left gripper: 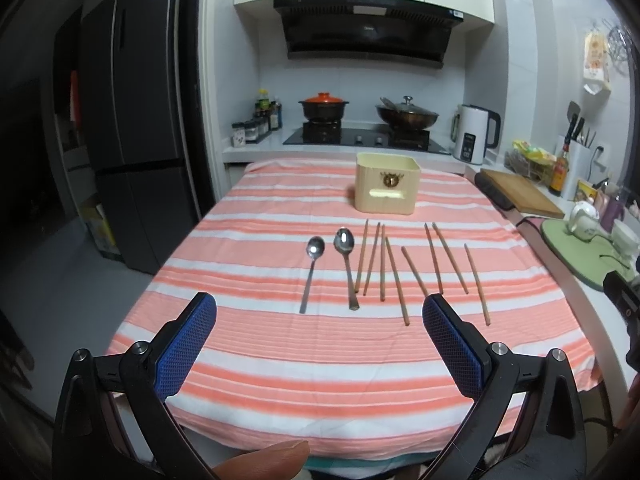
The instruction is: Organize utensils
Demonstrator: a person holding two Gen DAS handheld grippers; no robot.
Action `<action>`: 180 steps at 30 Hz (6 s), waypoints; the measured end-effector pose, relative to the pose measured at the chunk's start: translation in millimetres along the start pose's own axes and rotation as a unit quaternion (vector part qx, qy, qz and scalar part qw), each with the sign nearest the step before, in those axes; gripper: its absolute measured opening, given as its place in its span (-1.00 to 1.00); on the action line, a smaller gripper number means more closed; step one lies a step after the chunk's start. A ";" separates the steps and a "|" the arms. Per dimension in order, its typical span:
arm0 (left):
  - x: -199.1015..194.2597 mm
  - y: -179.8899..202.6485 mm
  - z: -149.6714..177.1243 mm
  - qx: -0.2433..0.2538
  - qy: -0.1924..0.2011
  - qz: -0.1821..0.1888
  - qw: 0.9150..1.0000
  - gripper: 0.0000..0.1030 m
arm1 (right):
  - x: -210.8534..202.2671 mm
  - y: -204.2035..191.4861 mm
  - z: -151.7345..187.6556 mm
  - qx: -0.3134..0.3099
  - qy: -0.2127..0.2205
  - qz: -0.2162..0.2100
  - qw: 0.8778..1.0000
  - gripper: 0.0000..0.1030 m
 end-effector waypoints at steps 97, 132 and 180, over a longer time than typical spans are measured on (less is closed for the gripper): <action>125.1 -30.5 58.0 -0.034 -0.105 0.051 0.993 0.99 | 122.7 -7.9 82.9 -0.022 -0.129 -0.023 0.991 1.00; 250.1 61.5 79.2 0.038 -0.182 0.088 0.979 -0.29 | 228.7 -32.0 128.0 -0.055 -0.230 -0.064 0.969 -0.44; 313.8 64.3 37.6 0.045 -0.170 0.111 0.978 -0.94 | 315.8 34.8 103.3 -0.008 -0.246 -0.036 0.968 -0.90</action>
Point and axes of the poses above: each gripper's, at about its wrist camera, not at the fingertips, and x roughly the way its jaws point, y to its right, z to its underside, the point moved 3 cm from there along x, roughly the way its jaws point, and after that the axes turned 13 degrees about z, right-handed, at the moved point
